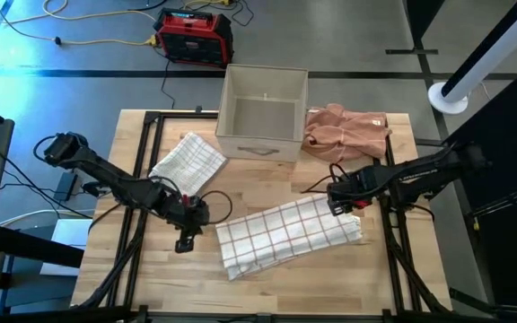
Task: Fold towel
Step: Fold the white squared towel
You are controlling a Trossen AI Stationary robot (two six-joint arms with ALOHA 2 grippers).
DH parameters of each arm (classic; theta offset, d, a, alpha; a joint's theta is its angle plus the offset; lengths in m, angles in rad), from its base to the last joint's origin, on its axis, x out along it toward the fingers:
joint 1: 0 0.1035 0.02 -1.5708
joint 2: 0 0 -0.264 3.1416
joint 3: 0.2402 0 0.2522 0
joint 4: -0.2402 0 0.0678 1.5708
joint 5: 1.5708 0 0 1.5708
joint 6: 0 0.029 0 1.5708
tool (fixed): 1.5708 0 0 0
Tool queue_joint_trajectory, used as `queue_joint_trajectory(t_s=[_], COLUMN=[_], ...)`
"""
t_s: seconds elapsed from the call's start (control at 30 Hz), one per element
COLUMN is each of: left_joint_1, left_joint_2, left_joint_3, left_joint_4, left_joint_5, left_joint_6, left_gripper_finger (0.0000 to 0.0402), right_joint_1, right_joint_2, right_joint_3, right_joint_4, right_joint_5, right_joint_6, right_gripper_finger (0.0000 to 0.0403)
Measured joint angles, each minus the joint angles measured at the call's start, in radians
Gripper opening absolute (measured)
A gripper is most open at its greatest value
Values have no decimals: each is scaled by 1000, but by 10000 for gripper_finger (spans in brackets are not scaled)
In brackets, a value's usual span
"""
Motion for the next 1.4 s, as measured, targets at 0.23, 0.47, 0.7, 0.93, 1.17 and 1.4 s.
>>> queue_joint_trajectory(t_s=[0.23,0.47,0.7,0.93,1.17,1.4], left_joint_1=[-44,-47,-44,36,94,99], left_joint_2=[0,0,0,40,201,315], left_joint_3=[-131,-208,-223,-223,-223,-220], left_joint_4=[236,332,372,384,513,706], left_joint_5=[-6,-71,-126,-168,-109,-122], left_joint_6=[-112,-201,-217,-199,-188,-223], left_gripper_finger=[0,0,0,0,0,0], right_joint_1=[0,0,-3,-2,25,69], right_joint_2=[1,-1,1,0,42,220], right_joint_3=[-143,-226,-151,105,362,484], right_joint_4=[214,311,238,69,80,301], right_joint_5=[21,28,68,114,178,118], right_joint_6=[-6,30,-31,-130,-200,-289], right_gripper_finger=[222,147,12,10,10,10])
